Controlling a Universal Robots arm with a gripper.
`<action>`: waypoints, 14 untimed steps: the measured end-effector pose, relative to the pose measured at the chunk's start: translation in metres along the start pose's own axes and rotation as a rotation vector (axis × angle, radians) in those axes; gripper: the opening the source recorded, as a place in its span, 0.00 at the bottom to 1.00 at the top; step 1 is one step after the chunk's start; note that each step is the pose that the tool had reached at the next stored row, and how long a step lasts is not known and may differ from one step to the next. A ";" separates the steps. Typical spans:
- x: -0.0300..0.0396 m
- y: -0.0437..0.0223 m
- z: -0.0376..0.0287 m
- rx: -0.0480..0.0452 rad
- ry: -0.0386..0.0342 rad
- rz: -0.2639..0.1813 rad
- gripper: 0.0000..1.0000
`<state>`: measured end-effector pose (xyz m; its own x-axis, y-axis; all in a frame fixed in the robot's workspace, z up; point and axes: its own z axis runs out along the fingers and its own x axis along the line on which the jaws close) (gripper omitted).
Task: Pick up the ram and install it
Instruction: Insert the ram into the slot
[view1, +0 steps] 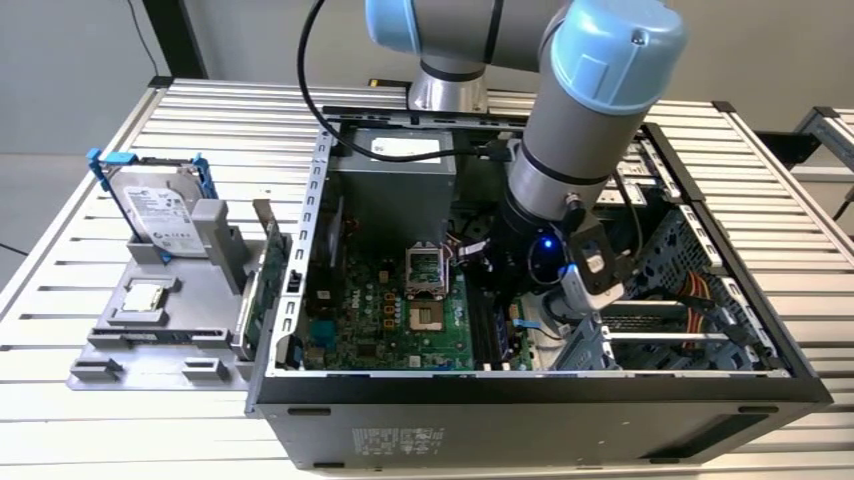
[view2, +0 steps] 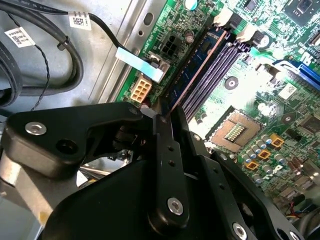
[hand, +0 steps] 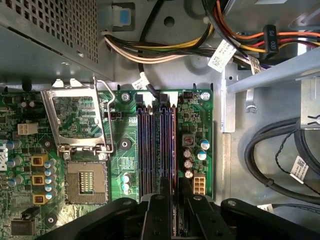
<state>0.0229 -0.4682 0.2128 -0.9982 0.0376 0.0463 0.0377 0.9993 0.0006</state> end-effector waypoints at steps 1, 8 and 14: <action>0.0001 0.0000 -0.0019 -0.0004 0.0000 0.000 1.00; 0.0010 0.0000 -0.0226 -0.0004 -0.0001 0.000 1.00; 0.0015 0.0001 -0.0335 -0.0008 -0.0001 0.000 1.00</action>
<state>0.0229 -0.4682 0.2463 -0.9982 0.0375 0.0462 0.0376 0.9993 0.0015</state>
